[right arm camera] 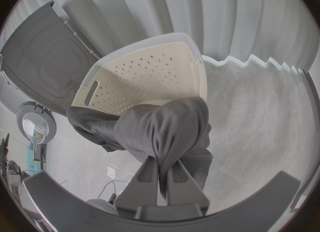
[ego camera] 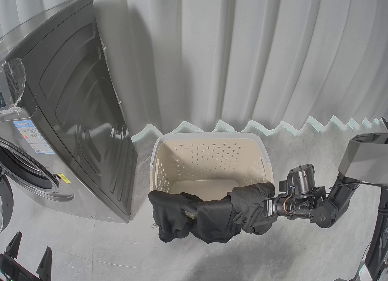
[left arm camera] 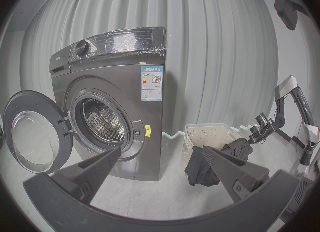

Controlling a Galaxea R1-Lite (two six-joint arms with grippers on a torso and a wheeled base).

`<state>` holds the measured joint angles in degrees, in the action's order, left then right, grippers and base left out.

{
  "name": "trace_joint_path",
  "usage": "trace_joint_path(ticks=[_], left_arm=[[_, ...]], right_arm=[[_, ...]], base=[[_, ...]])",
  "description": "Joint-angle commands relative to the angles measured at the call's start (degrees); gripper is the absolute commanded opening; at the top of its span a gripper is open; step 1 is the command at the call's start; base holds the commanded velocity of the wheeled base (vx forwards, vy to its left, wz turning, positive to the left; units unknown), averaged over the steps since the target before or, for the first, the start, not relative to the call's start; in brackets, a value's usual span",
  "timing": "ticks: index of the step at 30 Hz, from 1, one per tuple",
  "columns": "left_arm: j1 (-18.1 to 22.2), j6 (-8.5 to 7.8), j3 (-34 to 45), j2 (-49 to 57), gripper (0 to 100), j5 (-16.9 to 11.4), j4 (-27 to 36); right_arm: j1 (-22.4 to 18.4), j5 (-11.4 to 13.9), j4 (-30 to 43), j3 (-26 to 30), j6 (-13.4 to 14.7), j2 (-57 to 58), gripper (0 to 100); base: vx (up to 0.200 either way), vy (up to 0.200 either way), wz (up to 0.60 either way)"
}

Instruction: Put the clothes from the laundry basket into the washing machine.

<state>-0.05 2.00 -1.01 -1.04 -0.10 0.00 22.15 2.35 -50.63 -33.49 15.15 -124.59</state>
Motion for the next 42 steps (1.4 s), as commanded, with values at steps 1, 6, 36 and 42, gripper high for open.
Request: trace_joint_path(ticks=[1,6,36,42], left_arm=[[0.0,0.02,0.9,0.9,100,0.0,0.0],[0.0,0.02,0.9,0.9,100,0.0,0.0],[0.0,0.29,0.9,0.9,100,0.0,0.0],[0.0,0.11,0.9,0.9,100,0.0,0.0]], right_arm=[[1.2,0.3,0.0,2.6,0.8,8.0,0],[2.8,0.3,0.2,6.9,1.3,19.8,0],[8.3,-4.9,0.0,14.1,-5.3,54.5,0],[7.3,-6.0,0.5,16.8,-4.3,57.5,0]], base=[[0.0,0.0,0.0],[0.0,0.0,0.0],[0.0,0.0,0.0],[-0.033,0.0,0.0]])
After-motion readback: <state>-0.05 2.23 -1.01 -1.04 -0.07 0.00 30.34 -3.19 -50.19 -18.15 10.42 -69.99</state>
